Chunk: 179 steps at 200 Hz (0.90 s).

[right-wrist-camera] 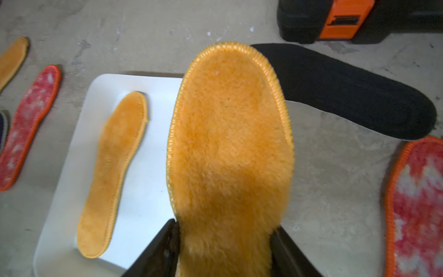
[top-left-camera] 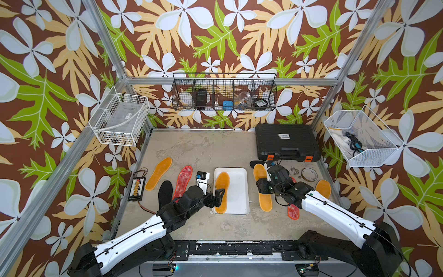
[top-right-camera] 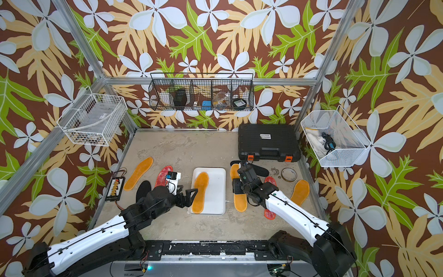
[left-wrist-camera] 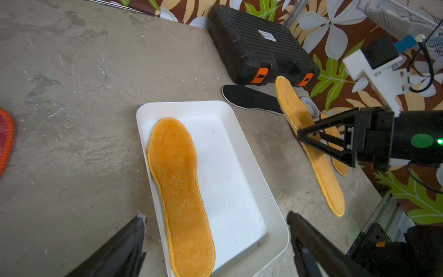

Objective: Put the insoles into the storage box
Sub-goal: Place the insole in the storage box.

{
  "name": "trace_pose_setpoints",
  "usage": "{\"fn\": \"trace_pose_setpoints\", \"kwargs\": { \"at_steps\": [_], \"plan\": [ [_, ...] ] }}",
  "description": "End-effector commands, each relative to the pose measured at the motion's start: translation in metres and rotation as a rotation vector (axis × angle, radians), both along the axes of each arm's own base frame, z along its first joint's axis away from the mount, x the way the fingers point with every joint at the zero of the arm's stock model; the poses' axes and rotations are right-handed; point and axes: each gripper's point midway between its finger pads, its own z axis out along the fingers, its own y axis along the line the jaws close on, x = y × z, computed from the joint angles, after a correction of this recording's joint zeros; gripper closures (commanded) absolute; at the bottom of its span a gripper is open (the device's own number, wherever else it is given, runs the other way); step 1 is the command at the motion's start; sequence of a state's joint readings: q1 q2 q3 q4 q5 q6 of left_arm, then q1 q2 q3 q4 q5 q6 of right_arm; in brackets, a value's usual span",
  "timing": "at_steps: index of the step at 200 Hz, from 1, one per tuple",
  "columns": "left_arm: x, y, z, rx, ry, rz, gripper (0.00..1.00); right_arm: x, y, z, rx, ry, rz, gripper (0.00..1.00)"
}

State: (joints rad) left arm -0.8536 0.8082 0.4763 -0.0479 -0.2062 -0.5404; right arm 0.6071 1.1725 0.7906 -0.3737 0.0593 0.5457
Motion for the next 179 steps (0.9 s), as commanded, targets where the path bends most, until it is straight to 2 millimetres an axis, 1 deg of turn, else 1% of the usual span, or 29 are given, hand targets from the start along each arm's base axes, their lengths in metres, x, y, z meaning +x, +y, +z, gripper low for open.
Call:
{"fn": "trace_pose_setpoints", "kwargs": {
  "at_steps": [1, 13, 39, 51, 62, 88, 119, 154, 179],
  "plan": [
    [0.002, 0.020, -0.015, 0.035, 0.031, 0.100, 0.05, -0.001, 0.028, 0.013, 0.063, 0.004, 0.033, 0.40],
    [0.000, 0.020, -0.020, 0.031, 0.047, 0.098, 0.05, 0.001, 0.047, 0.019, 0.102, 0.001, 0.049, 0.39],
    [-0.001, 0.018, -0.023, 0.031, 0.057, 0.090, 0.05, 0.006, 0.084, 0.016, 0.186, 0.037, 0.063, 0.37],
    [0.000, 0.018, -0.022, 0.039, 0.056, 0.094, 0.05, 0.010, 0.096, 0.014, 0.205, 0.046, 0.041, 0.37],
    [0.001, 0.019, -0.022, 0.043, 0.056, 0.100, 0.05, 0.014, 0.102, 0.008, 0.205, 0.051, 0.001, 0.36],
    [0.002, 0.020, -0.021, 0.046, 0.052, 0.107, 0.05, 0.020, 0.109, -0.011, 0.181, 0.066, -0.083, 0.35],
    [0.003, 0.023, -0.022, 0.058, 0.053, 0.118, 0.05, 0.019, 0.111, -0.036, 0.109, 0.084, -0.127, 0.34],
    [0.002, 0.026, -0.025, 0.068, 0.056, 0.132, 0.05, 0.015, 0.101, -0.057, -0.002, 0.082, -0.138, 0.34],
    [0.003, 0.027, -0.027, 0.074, 0.056, 0.134, 0.05, 0.015, 0.092, -0.065, -0.067, 0.079, -0.142, 0.34]
  ]
}}
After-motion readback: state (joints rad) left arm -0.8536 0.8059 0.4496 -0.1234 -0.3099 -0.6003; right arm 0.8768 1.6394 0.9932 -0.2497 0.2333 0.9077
